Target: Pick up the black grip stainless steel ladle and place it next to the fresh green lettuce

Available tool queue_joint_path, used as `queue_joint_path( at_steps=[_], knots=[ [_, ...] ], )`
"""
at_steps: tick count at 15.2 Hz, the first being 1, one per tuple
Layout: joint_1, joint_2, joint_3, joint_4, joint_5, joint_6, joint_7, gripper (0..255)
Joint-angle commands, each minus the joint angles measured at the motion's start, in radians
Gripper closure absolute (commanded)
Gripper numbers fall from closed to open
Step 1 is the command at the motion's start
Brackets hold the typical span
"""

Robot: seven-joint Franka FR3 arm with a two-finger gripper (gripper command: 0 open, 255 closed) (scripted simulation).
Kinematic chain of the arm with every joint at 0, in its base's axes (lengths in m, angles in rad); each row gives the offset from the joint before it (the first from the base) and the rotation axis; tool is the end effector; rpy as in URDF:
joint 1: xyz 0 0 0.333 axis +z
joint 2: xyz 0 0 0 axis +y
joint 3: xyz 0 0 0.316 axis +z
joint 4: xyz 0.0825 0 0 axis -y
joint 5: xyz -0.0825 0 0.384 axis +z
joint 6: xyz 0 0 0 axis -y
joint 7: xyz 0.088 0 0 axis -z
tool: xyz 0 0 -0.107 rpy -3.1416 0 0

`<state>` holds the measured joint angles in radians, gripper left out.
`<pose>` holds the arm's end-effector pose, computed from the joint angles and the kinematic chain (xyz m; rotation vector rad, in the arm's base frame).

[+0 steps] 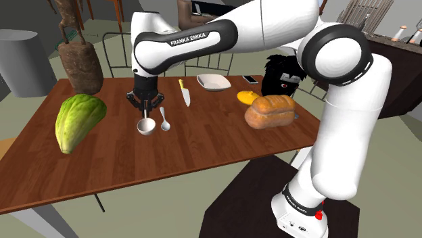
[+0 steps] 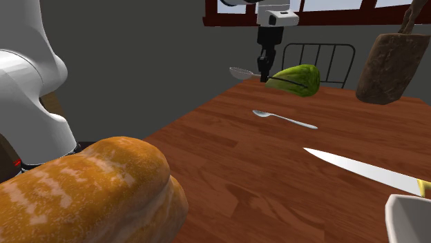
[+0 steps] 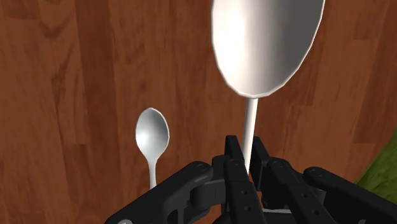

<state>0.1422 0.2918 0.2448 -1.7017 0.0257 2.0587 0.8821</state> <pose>0.6045 0.2333 0.4338 -2.9224 0.7756 -0.0066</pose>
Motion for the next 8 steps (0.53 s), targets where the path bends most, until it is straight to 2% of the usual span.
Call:
queue_joint_path(
  at_steps=[1, 8],
  knots=[
    [0.000, 0.008, -0.001, -0.016, -0.001, 0.024, -0.001, 255],
    [0.003, 0.040, -0.003, -0.068, -0.008, 0.107, -0.002, 255]
  ],
)
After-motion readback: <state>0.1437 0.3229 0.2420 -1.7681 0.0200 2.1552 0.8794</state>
